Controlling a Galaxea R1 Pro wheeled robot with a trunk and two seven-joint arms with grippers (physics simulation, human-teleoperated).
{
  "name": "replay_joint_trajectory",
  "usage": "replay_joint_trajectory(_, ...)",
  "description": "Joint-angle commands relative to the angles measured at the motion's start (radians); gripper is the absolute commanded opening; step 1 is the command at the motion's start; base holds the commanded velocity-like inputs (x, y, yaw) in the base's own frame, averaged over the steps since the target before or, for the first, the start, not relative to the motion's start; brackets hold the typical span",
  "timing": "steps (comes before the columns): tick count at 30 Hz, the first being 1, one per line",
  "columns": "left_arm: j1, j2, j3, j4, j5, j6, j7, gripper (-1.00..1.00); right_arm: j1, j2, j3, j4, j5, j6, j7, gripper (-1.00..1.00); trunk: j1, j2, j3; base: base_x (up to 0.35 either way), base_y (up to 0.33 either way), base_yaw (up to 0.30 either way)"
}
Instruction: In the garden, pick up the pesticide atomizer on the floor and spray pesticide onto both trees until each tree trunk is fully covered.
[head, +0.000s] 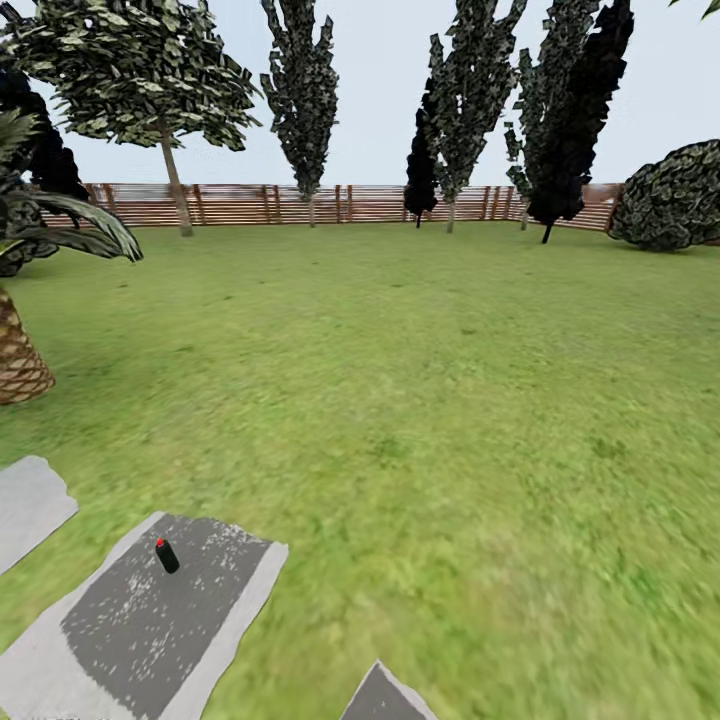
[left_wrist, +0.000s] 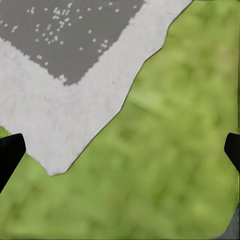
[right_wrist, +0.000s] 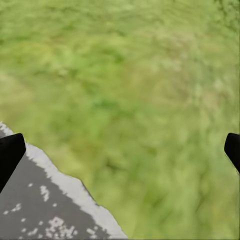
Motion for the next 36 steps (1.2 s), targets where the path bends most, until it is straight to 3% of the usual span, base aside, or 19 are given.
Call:
replay_joint_trajectory(1, -0.001, 0.0, 0.001, 0.001, 0.003, -0.003, 0.001, 1.0, 0.0, 0.0, 0.0, 0.001, 0.003, -0.002, -0.004, 1.0, 0.0, 0.0, -0.001, 0.198, -0.271, 0.279)
replay_joint_trajectory(10, 0.0, 0.011, 0.001, 0.001, 0.004, -0.003, 0.001, 1.0, 0.0, 0.0, 0.0, 0.001, 0.003, -0.002, -0.004, 1.0, 0.0, 0.0, -0.001, 0.217, -0.26, 0.279)
replay_joint_trajectory(36, -0.001, 0.012, -0.001, 0.001, 0.004, -0.004, 0.001, 1.0, 0.0, 0.0, 0.0, 0.001, 0.003, -0.002, -0.004, 1.0, 0.0, 0.0, -0.001, 0.242, -0.233, 0.278)
